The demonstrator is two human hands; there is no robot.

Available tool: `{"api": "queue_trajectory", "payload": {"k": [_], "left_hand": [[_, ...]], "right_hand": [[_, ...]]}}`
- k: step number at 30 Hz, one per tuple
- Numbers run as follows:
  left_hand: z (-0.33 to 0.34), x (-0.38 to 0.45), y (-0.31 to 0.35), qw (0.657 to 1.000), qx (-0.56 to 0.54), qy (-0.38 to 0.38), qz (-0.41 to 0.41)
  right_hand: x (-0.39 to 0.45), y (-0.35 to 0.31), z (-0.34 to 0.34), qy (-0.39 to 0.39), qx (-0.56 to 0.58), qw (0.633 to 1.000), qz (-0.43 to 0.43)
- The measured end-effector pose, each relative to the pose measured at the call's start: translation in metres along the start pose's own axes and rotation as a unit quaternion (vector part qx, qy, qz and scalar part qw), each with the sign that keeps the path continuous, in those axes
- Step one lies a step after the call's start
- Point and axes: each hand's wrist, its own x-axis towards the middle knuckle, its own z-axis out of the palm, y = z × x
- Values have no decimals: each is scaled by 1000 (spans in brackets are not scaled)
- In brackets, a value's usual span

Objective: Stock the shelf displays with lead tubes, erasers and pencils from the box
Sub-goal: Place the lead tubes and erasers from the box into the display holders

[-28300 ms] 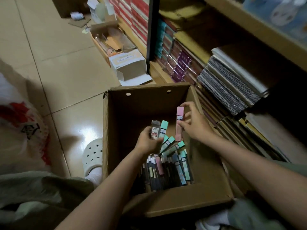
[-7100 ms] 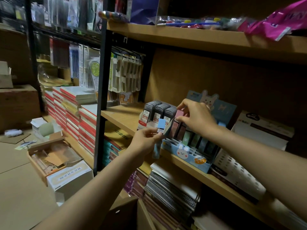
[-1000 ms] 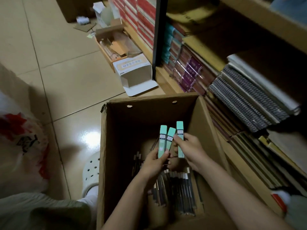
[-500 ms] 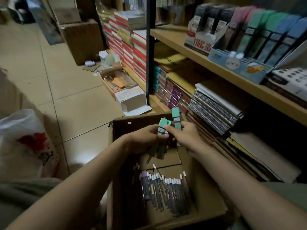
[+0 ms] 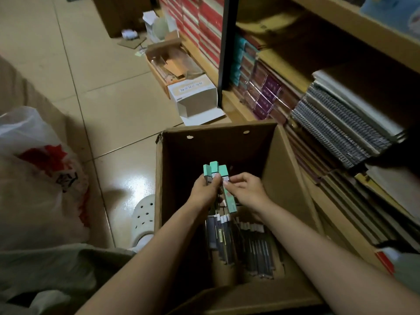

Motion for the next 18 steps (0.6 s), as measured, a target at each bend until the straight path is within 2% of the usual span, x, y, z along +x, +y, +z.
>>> {"api": "queue_trajectory", "payload": {"k": [7, 10, 11, 12, 13, 14, 16, 17, 18], "left_hand": [[-13, 44, -2, 992, 127, 15, 2], [-18, 63, 0, 988, 140, 56, -12], [-20, 69, 1, 987, 142, 77, -13], [-22, 74, 2, 985, 144, 96, -10], [-23, 79, 2, 983, 147, 111, -6], [-24, 81, 1, 982, 151, 117, -6], [-24, 81, -1, 983, 148, 111, -15], [-25, 80, -3, 984, 138, 107, -22], [-25, 79, -6, 986, 129, 106, -29]], "right_hand": [[37, 19, 23, -12, 74, 997, 30], [46, 31, 32, -2, 124, 992, 29], [48, 39, 34, 9, 112, 994, 15], [49, 50, 34, 16, 43, 999, -20], [50, 62, 35, -5, -90, 994, -69], [50, 74, 38, -54, -261, 957, -110], [48, 94, 46, -157, -517, 830, -139], [48, 100, 51, -179, -582, 779, -147], [47, 103, 56, -190, -617, 748, -152]]}}
